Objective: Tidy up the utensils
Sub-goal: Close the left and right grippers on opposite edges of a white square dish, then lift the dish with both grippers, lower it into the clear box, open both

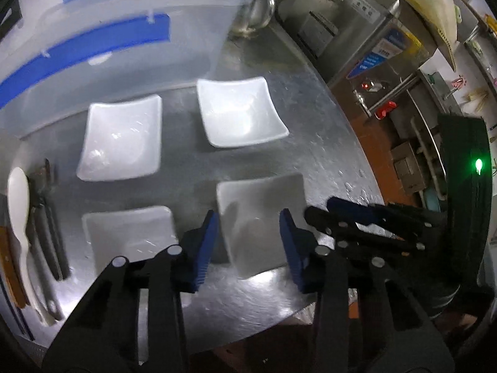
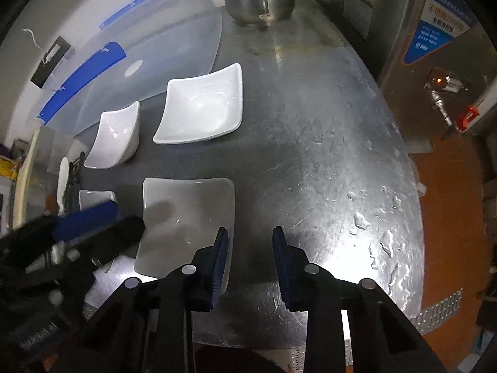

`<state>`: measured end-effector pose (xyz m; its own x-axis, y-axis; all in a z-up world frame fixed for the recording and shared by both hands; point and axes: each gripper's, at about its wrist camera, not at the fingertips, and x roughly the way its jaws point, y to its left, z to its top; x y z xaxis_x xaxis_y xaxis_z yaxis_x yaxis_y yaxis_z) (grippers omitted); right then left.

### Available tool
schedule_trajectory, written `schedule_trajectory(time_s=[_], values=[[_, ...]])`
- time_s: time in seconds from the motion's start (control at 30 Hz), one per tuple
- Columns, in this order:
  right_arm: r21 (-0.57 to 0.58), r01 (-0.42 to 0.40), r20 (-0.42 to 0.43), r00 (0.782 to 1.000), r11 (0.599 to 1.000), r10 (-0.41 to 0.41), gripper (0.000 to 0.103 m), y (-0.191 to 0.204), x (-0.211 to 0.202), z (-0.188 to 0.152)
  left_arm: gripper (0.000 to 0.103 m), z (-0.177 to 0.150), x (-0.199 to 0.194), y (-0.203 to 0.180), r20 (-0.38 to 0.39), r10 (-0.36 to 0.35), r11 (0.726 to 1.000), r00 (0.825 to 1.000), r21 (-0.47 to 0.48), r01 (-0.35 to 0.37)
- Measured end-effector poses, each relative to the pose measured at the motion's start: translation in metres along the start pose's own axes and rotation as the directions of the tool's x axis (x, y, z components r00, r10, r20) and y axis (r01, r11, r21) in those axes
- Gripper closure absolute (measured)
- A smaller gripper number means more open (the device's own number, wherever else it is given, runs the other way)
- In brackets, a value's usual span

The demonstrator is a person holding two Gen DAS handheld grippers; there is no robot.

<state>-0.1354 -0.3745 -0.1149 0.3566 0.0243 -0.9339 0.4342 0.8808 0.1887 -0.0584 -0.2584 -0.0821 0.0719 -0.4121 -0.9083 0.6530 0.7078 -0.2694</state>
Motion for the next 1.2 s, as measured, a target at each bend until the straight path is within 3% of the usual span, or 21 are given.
schedule_trajectory(time_s=[0.1,0.27,0.37,0.57,0.83,1.2], values=[[-0.006,-0.030,-0.011,1.000,1.000,0.030,0.072,-0.003,0.004,0.004,0.066,-0.001,0.011,0.001,-0.030,0.001,0.999,1.000,-0.033,-0.002],[-0.019,-0.049,-0.028,0.998,0.999,0.049,0.072,-0.004,0.010,0.010,0.066,0.001,0.015,0.003,-0.033,0.069,0.997,0.997,-0.040,-0.071],[-0.012,-0.055,-0.039,0.998,0.998,0.054,0.074,-0.003,0.019,0.016,0.069,0.003,0.026,0.006,-0.074,0.060,0.997,0.995,-0.049,-0.063],[-0.024,-0.081,-0.062,0.995,0.996,0.080,0.093,0.005,0.027,0.016,0.079,0.001,0.044,0.013,-0.151,0.018,0.997,0.988,-0.075,-0.030],[0.021,-0.091,-0.062,0.994,0.996,0.092,0.094,0.004,0.033,0.017,0.093,0.001,0.051,0.023,-0.153,-0.013,0.996,0.988,-0.092,-0.001],[0.033,-0.066,-0.028,0.997,0.997,0.066,0.093,0.003,0.022,0.020,0.094,0.001,0.044,0.027,-0.115,-0.074,0.994,0.991,-0.087,0.064]])
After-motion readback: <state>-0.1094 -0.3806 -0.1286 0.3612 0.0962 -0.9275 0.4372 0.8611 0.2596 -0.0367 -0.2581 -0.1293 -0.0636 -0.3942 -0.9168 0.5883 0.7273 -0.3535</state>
